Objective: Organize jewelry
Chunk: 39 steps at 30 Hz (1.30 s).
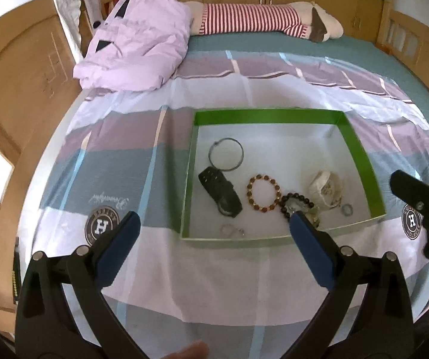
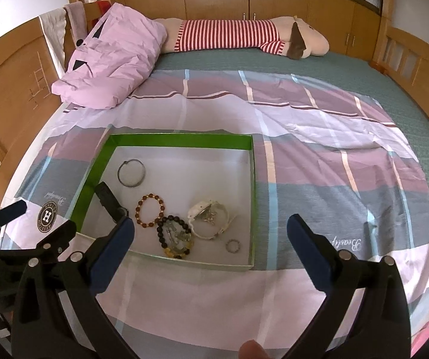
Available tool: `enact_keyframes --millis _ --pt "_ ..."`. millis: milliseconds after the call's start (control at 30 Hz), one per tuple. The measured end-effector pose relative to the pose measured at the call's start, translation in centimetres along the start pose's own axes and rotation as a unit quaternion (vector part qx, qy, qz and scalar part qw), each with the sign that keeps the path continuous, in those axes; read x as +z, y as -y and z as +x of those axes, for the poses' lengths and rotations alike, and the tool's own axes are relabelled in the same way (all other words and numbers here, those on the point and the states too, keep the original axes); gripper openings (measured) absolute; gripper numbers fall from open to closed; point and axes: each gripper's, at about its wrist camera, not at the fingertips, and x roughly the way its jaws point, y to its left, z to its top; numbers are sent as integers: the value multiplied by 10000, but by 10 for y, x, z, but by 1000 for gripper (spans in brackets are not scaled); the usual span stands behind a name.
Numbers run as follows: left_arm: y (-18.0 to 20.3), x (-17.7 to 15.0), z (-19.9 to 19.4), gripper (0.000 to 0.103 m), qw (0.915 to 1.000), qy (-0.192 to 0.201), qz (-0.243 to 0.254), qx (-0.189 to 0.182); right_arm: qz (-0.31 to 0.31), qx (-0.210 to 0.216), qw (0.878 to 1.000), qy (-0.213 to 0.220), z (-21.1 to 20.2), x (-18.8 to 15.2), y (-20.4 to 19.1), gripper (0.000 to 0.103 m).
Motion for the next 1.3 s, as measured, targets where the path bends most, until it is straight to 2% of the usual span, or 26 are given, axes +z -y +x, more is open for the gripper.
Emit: enact_keyframes --millis 100,200,1300 --pt "-4 1 3 101 9997 -120 -105 -159 -78 -29 10000 -7 2 -1 -4 102" --pt "-5 3 -1 101 9996 -36 -157 -227 -124 -44 9999 -40 4 -2 -6 102" --pt "3 3 -1 101 9996 -23 -105 -249 -103 -53 9999 -57 3 -1 -6 102"
